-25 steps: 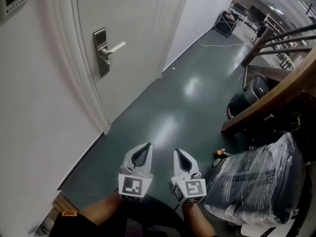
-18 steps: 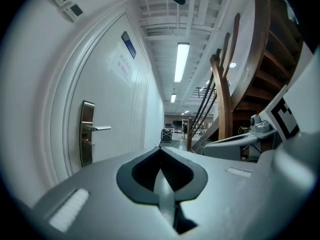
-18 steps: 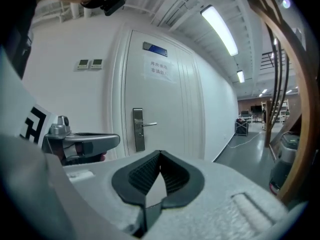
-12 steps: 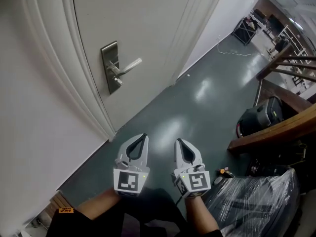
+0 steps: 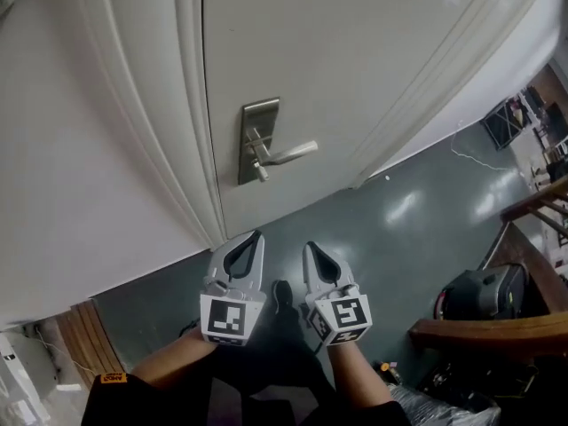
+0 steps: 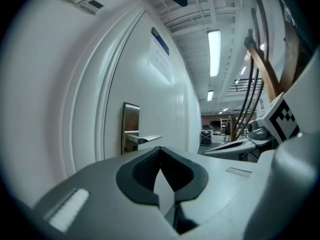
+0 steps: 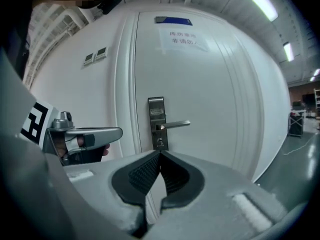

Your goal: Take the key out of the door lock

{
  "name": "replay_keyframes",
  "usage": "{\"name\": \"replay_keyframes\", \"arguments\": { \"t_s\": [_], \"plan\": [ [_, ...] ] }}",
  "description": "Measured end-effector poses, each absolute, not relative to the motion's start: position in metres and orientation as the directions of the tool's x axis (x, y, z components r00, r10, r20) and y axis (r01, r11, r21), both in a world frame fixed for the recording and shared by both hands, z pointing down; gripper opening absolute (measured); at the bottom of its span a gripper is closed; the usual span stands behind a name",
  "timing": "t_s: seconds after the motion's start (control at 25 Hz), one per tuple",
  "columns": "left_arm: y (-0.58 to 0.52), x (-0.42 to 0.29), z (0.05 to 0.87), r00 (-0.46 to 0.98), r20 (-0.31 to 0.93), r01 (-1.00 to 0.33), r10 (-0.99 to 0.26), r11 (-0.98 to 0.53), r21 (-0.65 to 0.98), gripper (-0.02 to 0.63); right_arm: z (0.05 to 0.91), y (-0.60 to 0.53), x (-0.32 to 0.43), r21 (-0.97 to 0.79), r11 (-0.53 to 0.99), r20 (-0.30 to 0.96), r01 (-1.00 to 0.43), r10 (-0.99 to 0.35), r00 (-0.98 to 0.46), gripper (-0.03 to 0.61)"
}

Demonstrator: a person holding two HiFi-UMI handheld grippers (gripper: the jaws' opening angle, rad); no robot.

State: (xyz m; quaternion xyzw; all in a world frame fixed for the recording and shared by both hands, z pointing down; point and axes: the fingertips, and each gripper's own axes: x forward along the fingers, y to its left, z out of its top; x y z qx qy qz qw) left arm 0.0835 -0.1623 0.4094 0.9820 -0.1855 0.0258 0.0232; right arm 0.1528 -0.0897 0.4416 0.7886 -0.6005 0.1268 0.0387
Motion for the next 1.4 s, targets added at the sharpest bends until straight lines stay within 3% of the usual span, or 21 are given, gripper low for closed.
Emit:
{"name": "replay_keyframes", "arguments": {
  "t_s": [0.28, 0.4, 0.48, 0.6, 1.0, 1.4],
  "plan": [
    [-0.209, 0.105, 0.404, 0.793, 0.071, -0.608, -0.605, -0.791, 0.059, 0.018, 0.453, -0.169, 0.195, -0.207, 0.032, 0.277, -0.978, -0.957, -0.09, -0.006],
    [-0.221, 0.111, 0.405, 0.726, 0.068, -0.687, -0.684, -0.725, 0.053, 0.02, 0.464, -0.197, 0.201, -0.317, 0.15, 0.29, -0.936, -0.925, -0.246, 0.075],
    [-0.226, 0.112, 0.408, 0.688, 0.073, -0.726, -0.722, -0.686, 0.051, 0.091, 0.471, -0.212, 0.203, -0.389, 0.204, 0.29, -0.898, -0.898, -0.33, 0.089],
    [-0.232, 0.111, 0.413, 0.628, 0.091, -0.778, -0.773, -0.626, 0.052, 0.11, 0.481, -0.233, 0.203, -0.502, 0.258, 0.279, -0.825, -0.855, -0.437, 0.11],
    [-0.232, 0.084, 0.425, 0.452, 0.12, -0.891, -0.884, -0.454, 0.004, 0.084, 0.503, -0.278, 0.195, -0.84, 0.268, 0.13, -0.473, -0.745, -0.654, 0.121],
    [-0.219, 0.072, 0.421, 0.38, 0.122, -0.925, -0.917, -0.379, 0.025, 0.058, 0.509, -0.297, 0.185, -0.945, 0.236, -0.005, -0.229, -0.707, -0.707, 0.114]
  ]
}}
